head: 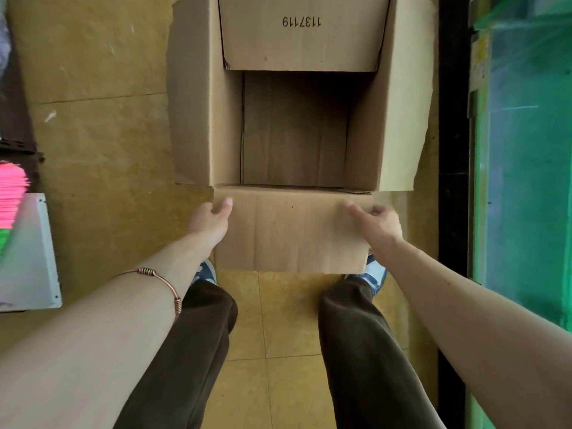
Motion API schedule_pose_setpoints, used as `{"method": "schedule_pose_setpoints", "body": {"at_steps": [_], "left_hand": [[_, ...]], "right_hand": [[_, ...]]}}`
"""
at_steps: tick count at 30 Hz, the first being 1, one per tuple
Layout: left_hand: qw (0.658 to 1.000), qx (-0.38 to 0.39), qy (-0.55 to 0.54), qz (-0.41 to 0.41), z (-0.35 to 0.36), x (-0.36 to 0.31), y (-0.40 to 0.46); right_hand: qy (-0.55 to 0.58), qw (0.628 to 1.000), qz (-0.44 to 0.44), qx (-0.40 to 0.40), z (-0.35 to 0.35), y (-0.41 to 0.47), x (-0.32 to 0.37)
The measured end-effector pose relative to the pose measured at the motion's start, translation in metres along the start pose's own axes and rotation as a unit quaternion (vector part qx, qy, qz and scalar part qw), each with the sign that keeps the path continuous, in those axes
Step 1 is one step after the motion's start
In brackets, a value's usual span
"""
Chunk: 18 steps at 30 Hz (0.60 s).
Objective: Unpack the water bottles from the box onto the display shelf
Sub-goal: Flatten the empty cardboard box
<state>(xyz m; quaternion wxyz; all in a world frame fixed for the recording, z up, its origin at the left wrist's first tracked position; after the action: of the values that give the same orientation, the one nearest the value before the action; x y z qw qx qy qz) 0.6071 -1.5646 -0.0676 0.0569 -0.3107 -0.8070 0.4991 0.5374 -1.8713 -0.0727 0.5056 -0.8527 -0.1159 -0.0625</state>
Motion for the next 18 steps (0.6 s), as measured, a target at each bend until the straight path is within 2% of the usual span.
{"method": "schedule_pose_setpoints", "body": {"at_steps": [3, 7, 11, 13, 15, 18], "left_hand": [[1.000, 0.013, 0.023, 0.000, -0.014, 0.001, -0.014], [0.996, 0.063, -0.029, -0.060, -0.030, -0.009, -0.022], [0.986, 0.125, -0.011, -0.108, -0.038, -0.027, -0.036], [0.983, 0.132, -0.036, -0.125, -0.044, -0.037, -0.040], [0.980, 0.124, -0.086, -0.132, -0.051, -0.051, -0.038], [0.958, 0.109, -0.225, -0.140, -0.061, -0.075, -0.035]], "right_hand": [[-0.091, 0.995, -0.008, 0.035, -0.010, -0.008, 0.001], [-0.149, 0.986, 0.023, 0.071, -0.024, -0.023, 0.012], [-0.192, 0.977, 0.044, 0.086, -0.040, -0.038, 0.029], [-0.163, 0.978, 0.059, 0.119, -0.044, -0.044, 0.042], [-0.084, 0.983, 0.073, 0.144, -0.047, -0.048, 0.058], [0.043, 0.988, 0.086, 0.124, -0.055, -0.043, 0.080]]}}
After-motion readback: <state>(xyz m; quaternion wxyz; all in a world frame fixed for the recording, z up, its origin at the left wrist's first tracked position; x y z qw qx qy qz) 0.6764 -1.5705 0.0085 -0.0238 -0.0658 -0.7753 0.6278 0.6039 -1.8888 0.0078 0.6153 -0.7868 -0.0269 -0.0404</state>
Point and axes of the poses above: each hand's wrist, its own y-axis towards the middle knuckle, its own z-axis out of the palm, x = y × z, the point moved 7 cm from there along y, towards the middle knuckle, and after that the axes turned 7 degrees about -y, right-handed, at the moved point
